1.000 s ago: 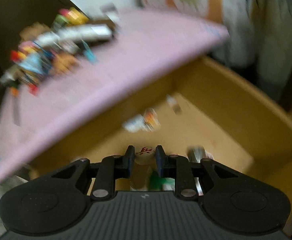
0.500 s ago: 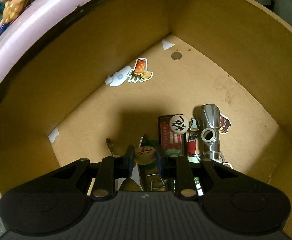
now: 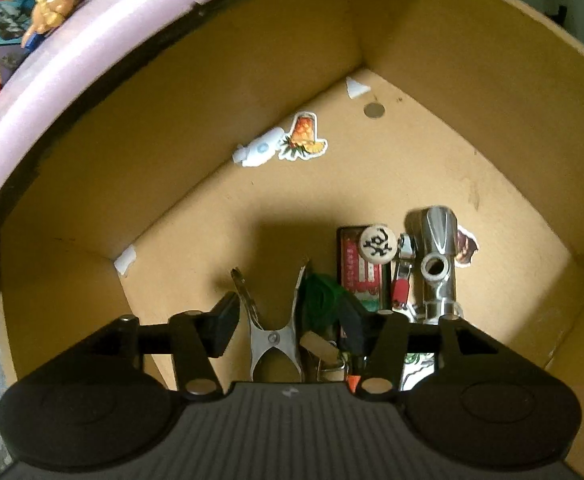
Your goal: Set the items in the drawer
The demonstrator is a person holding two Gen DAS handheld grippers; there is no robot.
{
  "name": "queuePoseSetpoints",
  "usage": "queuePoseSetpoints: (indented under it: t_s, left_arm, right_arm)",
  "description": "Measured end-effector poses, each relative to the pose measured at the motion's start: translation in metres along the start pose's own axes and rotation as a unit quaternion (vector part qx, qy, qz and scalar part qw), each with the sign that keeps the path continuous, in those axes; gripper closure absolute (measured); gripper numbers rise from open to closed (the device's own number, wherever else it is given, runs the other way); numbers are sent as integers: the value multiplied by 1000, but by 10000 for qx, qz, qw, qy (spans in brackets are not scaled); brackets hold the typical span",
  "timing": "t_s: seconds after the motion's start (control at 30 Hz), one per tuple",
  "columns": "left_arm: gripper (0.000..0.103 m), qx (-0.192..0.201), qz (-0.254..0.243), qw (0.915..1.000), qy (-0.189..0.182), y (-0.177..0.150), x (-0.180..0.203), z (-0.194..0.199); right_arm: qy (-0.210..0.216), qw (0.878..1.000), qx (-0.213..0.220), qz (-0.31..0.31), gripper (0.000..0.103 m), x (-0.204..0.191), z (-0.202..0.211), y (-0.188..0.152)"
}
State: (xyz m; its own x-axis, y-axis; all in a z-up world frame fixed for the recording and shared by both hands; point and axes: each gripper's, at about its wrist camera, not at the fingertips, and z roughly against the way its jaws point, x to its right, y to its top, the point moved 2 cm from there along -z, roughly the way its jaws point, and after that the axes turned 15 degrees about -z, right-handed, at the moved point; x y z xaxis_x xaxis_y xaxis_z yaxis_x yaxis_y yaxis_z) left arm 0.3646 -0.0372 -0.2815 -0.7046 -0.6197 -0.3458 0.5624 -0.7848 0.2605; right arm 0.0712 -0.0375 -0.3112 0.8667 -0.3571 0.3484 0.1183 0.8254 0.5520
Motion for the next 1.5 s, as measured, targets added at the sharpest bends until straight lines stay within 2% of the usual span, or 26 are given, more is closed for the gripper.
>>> queuePoseSetpoints:
  t_s: [0.3,0.5,0.67,0.8,1.07,1.23,1.5]
  left_arm:
    - [49,107,187,9998,28,4,-10,22]
    - [49,889,588,9943,-4,5,-25,80]
    - [50,1515,818,9845,342,14,-45,126]
    - [50,1868,964,9759,583,28,-62,143]
    - [50,2339,1137,9600,1037,58,-94,153]
    - [50,2510,1417,9506,1155,71,-115,149]
    - [50,2532,1481,9463,1359,82,-137,133]
  right_arm:
    - [-4,10000,-9,3,8,0,-1,1]
    - [-10,10000,-6,7,8,0,-1,1]
    - [-17,10000,-1,7,8,0,-1,0]
    - [-14,10000,3,6,8,0,-1,0]
    - [-29,10000,0,-18,8,-1,1,1]
    - [-30,10000,18,-2,8,-1,1,0]
    - [-38,10000,41,12,8,-2,2,-1]
